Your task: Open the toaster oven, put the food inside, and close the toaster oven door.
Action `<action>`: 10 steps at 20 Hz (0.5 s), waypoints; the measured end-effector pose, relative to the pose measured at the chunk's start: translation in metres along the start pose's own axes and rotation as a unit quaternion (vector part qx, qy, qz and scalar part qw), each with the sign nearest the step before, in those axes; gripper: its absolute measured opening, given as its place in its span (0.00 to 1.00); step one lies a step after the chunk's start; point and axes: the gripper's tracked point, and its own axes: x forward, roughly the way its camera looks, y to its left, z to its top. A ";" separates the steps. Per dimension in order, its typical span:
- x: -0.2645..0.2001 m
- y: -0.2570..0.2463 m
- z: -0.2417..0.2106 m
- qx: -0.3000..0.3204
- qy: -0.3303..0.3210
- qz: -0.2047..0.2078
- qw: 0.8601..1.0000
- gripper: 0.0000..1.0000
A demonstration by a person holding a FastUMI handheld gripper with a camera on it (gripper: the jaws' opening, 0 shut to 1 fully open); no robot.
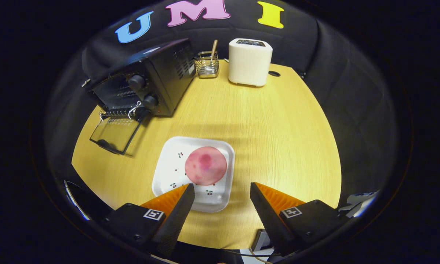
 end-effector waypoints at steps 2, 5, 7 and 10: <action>0.011 -0.004 -0.005 -0.002 0.014 0.006 1.000 1.00; 0.024 -0.008 -0.013 -0.002 0.031 0.011 0.999 1.00; 0.030 -0.012 -0.016 -0.001 0.037 0.009 0.999 0.98; 0.038 -0.010 -0.020 0.001 0.045 0.009 0.999 0.87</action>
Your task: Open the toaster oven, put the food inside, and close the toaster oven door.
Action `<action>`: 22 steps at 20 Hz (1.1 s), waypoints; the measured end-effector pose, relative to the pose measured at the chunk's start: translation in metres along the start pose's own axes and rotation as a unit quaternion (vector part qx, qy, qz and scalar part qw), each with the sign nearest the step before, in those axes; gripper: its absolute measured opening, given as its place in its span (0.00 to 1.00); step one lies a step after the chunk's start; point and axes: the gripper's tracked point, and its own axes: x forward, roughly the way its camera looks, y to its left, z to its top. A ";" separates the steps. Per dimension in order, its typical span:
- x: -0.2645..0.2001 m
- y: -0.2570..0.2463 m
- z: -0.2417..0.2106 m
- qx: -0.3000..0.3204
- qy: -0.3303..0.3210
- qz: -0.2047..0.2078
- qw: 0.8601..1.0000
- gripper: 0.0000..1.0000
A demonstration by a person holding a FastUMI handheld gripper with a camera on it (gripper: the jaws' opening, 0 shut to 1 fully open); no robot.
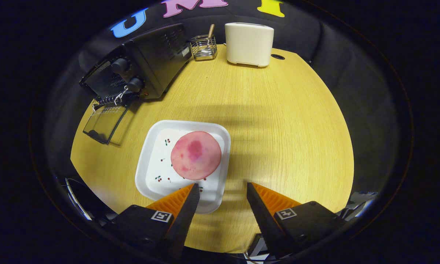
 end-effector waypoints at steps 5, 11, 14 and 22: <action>0.011 0.005 -0.004 -0.003 0.014 -0.003 1.000 0.52; 0.011 0.009 -0.005 0.024 0.026 0.003 0.999 0.31; 0.016 0.013 -0.002 0.063 0.022 0.021 0.998 0.13; 0.009 0.022 -0.003 0.182 0.010 0.072 0.980 0.06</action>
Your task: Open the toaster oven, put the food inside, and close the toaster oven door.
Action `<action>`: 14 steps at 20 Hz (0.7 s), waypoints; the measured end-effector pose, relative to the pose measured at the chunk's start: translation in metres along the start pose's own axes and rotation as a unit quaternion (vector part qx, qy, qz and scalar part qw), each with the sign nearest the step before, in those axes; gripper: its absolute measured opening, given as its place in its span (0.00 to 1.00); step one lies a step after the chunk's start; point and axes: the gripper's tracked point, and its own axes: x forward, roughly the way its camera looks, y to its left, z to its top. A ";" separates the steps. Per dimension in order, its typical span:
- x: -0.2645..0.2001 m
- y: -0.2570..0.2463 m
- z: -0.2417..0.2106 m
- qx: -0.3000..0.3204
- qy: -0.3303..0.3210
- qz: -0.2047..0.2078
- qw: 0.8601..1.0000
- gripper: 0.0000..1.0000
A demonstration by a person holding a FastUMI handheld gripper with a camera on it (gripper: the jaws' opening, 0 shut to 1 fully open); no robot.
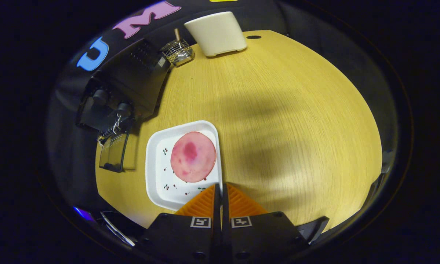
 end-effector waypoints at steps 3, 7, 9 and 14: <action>-0.007 0.008 -0.004 0.027 -0.011 0.025 0.999 0.06; -0.020 0.013 -0.006 0.049 -0.023 0.042 0.998 0.05; -0.028 0.015 -0.003 0.070 -0.030 0.053 0.996 0.05; -0.049 0.016 0.002 0.123 -0.047 0.077 0.988 0.05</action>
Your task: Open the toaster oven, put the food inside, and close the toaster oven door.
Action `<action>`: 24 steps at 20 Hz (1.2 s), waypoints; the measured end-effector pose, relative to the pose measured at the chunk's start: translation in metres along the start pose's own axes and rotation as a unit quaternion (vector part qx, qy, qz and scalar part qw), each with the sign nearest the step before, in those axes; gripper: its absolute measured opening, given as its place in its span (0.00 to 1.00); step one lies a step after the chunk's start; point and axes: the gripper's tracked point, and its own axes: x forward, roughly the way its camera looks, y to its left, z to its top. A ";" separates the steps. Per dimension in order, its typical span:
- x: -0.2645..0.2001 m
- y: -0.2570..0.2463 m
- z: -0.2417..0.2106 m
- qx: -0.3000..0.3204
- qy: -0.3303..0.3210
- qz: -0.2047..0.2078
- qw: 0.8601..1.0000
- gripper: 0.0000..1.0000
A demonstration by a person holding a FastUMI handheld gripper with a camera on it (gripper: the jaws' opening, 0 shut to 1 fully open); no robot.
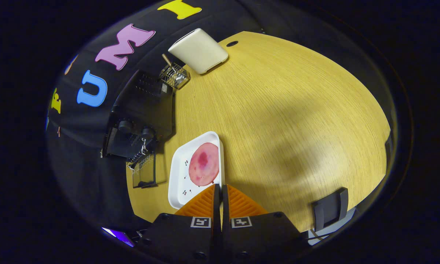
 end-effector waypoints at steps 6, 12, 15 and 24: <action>-0.024 0.017 0.012 0.061 -0.030 0.034 0.997 0.06; -0.056 0.052 0.004 0.069 -0.051 0.069 0.994 0.05; -0.062 0.083 -0.013 0.061 -0.050 0.092 0.993 0.05; -0.039 0.168 -0.061 0.039 -0.041 0.131 0.990 0.05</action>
